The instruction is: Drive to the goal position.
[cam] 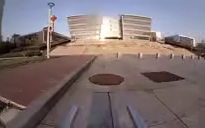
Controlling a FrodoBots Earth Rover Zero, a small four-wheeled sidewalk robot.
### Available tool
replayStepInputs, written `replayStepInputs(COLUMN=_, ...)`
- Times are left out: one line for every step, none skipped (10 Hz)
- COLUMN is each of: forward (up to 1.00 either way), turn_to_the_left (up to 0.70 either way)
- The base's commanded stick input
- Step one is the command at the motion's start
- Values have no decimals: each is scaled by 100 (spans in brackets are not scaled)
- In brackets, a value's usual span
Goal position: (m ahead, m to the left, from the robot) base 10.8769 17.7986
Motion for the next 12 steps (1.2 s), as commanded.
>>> replayStepInputs(forward=70, turn_to_the_left=-5)
replayStepInputs(forward=70, turn_to_the_left=-14)
replayStepInputs(forward=70, turn_to_the_left=-14)
replayStepInputs(forward=70, turn_to_the_left=-14)
replayStepInputs(forward=70, turn_to_the_left=-14)
replayStepInputs(forward=70, turn_to_the_left=-14)
replayStepInputs(forward=70, turn_to_the_left=-14)
replayStepInputs(forward=70, turn_to_the_left=-14)
replayStepInputs(forward=70, turn_to_the_left=-14)
replayStepInputs(forward=70, turn_to_the_left=-14)
replayStepInputs(forward=70, turn_to_the_left=-14)
replayStepInputs(forward=70, turn_to_the_left=-4)
